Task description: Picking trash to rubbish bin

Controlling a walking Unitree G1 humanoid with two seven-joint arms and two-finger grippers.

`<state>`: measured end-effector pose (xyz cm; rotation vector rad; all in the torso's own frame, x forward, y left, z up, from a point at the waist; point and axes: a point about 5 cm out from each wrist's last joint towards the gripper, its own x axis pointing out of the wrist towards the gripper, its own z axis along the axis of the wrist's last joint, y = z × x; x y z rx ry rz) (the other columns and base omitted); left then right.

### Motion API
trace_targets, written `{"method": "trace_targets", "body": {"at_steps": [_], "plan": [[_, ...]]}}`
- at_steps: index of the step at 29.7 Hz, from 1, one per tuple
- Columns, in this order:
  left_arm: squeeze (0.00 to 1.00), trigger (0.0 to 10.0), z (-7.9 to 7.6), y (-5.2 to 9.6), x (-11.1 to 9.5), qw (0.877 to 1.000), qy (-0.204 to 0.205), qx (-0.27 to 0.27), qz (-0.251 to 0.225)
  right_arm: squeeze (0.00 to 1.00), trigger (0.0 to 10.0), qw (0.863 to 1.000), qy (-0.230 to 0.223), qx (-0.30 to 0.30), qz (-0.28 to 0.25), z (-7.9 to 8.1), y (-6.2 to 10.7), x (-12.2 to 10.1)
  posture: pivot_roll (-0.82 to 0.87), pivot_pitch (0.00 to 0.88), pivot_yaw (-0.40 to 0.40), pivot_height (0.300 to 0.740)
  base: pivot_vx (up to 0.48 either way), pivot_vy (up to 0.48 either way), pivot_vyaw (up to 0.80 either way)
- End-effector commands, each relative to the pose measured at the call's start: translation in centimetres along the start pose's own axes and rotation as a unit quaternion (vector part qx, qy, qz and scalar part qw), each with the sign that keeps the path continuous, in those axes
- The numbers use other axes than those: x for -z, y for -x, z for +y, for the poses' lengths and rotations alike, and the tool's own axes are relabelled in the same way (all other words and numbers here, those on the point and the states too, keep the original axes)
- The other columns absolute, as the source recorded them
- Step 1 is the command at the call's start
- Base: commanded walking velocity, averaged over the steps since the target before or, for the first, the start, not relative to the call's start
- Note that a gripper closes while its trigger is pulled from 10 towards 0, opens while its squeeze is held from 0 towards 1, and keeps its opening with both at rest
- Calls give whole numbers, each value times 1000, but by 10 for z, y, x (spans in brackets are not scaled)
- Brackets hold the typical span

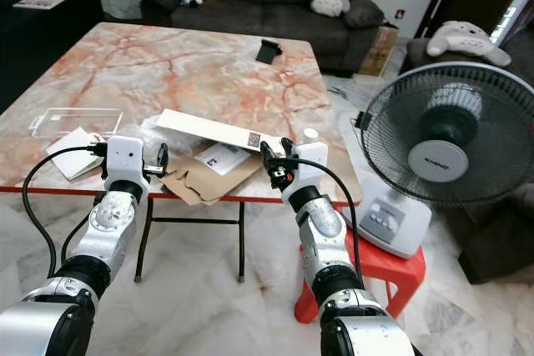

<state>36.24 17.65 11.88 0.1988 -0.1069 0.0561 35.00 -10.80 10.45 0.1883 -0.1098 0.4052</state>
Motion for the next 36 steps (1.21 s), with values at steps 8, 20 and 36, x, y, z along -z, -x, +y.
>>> {"method": "trace_targets", "body": {"at_steps": [8,20,36], "plan": [[0,10000,0,-4,-8,1000,-4,-10,-14,0,10000,1000,10,-11,-7,1,-1,-4,10,34,-105,740,174,0,0],[0,10000,-3,-4,-12,1000,-6,-6,-26,0,10000,1000,0,-23,-15,5,-1,-5,11,35,-109,740,358,0,490],[0,10000,-6,-5,-26,998,-2,4,-71,0,10000,1000,-7,-27,-16,6,-2,-5,9,35,-108,740,348,0,0]]}}
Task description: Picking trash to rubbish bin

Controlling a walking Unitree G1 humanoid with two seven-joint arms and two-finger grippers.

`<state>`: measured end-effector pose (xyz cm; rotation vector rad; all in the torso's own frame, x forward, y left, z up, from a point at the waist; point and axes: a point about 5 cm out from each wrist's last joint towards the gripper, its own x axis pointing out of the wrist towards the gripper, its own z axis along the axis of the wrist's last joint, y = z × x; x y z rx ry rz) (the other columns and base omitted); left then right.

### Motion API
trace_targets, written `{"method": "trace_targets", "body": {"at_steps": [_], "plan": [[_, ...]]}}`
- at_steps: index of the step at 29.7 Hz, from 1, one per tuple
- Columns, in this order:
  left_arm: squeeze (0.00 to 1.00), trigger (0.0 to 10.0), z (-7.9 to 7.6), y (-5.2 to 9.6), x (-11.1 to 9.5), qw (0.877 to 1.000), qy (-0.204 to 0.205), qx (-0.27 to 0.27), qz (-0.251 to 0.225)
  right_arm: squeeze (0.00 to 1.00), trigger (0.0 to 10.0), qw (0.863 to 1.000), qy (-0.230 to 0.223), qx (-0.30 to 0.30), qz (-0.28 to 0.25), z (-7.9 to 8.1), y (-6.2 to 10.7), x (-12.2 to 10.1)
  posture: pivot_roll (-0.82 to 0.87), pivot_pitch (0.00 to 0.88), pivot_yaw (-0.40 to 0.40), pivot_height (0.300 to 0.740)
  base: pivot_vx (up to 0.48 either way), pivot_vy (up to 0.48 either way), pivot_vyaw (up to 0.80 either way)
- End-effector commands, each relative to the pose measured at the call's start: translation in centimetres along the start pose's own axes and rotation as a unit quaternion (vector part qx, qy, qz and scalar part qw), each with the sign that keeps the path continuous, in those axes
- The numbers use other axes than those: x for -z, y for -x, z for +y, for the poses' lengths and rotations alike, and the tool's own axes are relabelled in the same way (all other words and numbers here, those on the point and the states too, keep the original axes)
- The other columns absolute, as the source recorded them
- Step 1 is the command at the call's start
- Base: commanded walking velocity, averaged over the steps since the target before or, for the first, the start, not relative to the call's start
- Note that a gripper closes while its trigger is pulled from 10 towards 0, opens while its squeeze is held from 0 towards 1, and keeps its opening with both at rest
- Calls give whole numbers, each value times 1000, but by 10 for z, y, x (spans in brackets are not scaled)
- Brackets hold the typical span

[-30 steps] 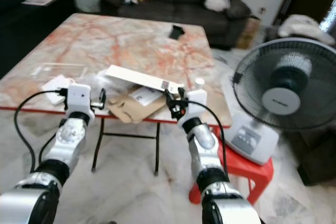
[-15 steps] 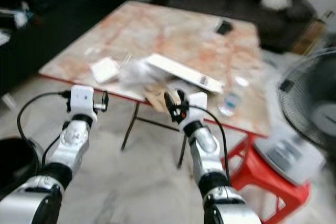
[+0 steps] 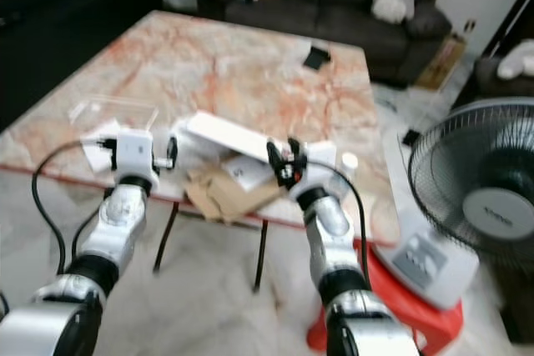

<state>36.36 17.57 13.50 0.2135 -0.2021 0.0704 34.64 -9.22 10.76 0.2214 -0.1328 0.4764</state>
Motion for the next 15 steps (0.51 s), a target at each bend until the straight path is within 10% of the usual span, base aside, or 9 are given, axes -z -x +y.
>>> {"method": "trace_targets", "body": {"at_steps": [1,15], "plan": [[0,10000,-10,-3,-13,999,3,19,-36,0,10000,1000,9,8,-5,-10,2,-6,9,35,-108,740,0,0,0],[0,10000,-13,-4,-23,997,11,33,-66,0,10000,1000,6,1,-9,-8,0,-8,7,33,-109,740,0,0,0]]}}
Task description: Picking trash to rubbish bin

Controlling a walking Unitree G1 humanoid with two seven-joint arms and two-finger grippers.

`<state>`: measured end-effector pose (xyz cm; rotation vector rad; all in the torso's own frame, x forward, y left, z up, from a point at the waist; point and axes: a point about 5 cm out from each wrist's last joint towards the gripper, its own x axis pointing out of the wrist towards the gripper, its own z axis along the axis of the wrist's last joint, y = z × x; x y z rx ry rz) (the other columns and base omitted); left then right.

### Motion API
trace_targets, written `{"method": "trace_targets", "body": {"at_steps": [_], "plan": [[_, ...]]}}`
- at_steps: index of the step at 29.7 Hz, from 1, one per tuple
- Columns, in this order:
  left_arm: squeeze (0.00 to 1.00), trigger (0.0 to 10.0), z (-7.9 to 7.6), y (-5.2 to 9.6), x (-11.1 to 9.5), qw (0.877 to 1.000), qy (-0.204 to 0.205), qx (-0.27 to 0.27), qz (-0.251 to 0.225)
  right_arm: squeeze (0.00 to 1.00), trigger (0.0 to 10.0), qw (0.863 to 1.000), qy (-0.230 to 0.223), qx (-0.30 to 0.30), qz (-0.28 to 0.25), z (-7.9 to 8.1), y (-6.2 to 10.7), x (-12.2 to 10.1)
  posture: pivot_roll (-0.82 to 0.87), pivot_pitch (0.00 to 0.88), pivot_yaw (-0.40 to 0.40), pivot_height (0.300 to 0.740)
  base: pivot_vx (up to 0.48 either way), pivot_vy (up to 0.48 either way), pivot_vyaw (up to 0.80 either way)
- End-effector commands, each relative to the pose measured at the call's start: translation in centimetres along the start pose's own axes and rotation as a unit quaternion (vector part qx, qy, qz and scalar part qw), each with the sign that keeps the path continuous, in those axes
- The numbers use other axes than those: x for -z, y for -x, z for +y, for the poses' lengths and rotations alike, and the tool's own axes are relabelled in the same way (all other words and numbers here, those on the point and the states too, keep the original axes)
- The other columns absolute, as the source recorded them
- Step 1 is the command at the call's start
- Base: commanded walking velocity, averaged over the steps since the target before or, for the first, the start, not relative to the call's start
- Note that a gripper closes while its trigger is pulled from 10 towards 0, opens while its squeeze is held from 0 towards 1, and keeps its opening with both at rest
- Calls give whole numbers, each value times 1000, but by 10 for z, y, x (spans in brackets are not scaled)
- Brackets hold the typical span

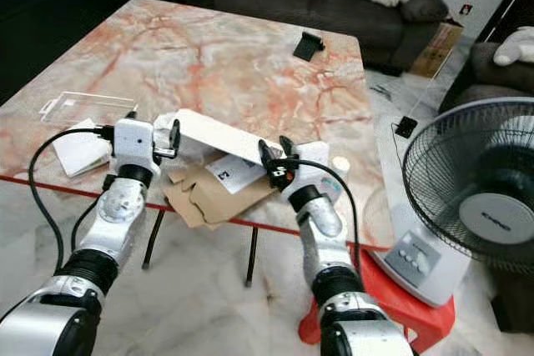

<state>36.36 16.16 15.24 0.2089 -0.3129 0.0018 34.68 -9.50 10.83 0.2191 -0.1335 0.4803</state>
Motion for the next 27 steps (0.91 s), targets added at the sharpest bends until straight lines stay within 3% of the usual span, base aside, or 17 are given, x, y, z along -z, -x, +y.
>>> {"method": "trace_targets", "body": {"at_steps": [1,11,27], "plan": [[0,10000,-2,-3,-4,1000,3,5,-6,0,10000,1000,5,3,-9,-5,-1,-6,7,33,-109,740,0,0,0],[0,10000,10,-7,0,1000,2,-18,21,0,10000,1000,4,0,-9,-5,0,-6,7,36,-112,740,0,0,0],[0,10000,12,-5,4,999,-1,-21,32,0,10000,1000,3,-2,-5,-5,1,-4,3,41,-113,740,0,0,0]]}}
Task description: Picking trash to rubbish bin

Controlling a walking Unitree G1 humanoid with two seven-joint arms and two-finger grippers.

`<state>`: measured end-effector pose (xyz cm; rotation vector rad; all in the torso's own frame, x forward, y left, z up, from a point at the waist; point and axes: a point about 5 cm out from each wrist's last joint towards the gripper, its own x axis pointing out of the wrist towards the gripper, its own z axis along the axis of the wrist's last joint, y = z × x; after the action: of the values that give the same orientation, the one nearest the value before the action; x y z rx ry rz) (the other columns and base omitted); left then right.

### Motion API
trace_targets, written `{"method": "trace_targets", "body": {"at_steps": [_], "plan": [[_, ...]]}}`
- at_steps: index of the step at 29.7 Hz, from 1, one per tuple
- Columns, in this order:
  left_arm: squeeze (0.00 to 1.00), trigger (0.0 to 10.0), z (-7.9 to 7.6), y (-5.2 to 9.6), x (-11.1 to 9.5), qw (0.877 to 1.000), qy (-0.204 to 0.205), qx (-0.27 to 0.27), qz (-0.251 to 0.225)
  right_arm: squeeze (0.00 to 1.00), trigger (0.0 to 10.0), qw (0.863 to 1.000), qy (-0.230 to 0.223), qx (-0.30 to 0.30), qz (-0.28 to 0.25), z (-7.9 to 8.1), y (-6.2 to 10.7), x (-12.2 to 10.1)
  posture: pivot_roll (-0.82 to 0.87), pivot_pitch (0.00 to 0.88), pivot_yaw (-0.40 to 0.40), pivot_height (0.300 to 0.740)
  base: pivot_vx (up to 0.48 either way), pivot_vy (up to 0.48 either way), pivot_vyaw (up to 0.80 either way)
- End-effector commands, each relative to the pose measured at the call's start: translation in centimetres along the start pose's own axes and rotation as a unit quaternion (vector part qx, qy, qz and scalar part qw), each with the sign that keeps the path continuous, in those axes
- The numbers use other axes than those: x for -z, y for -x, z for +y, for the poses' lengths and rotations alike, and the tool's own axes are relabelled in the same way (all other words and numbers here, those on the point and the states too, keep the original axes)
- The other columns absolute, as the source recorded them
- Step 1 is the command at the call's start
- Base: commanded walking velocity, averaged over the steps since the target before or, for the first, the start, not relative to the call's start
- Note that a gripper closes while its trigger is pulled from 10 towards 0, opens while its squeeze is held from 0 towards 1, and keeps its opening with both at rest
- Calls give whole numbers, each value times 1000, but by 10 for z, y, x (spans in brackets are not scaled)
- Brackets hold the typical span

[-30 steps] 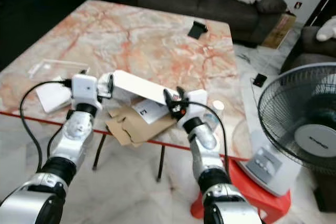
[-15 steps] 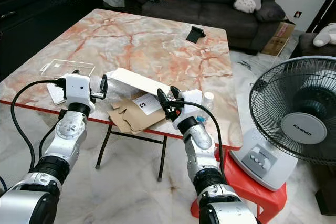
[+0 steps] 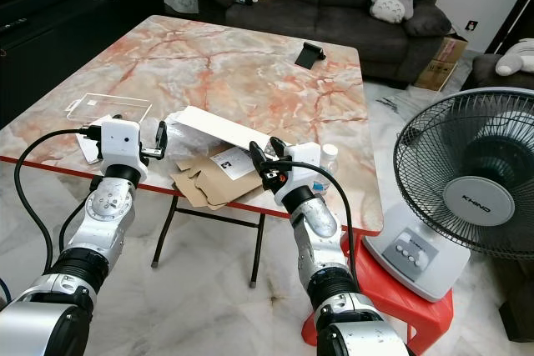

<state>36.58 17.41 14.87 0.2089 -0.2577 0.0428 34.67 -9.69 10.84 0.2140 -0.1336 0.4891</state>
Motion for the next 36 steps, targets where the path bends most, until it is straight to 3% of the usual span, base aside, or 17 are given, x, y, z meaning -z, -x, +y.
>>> {"method": "trace_targets", "body": {"at_steps": [1,10,26,36], "plan": [[0,10000,1,-3,-1,1000,1,-5,7,0,10000,1000,1,2,-5,-3,0,-4,3,41,-113,740,0,0,0],[0,10000,5,-2,3,1000,5,-12,19,0,10000,1000,1,-1,-7,-3,2,-4,-4,56,-118,740,0,0,0],[0,10000,-3,9,20,998,-3,8,63,0,10000,1000,1,-3,-5,-1,10,0,-31,107,-131,740,0,0,0],[0,10000,-8,4,23,996,5,22,89,0,10000,1000,0,-5,-2,1,12,1,-35,122,-141,740,0,0,0]]}}
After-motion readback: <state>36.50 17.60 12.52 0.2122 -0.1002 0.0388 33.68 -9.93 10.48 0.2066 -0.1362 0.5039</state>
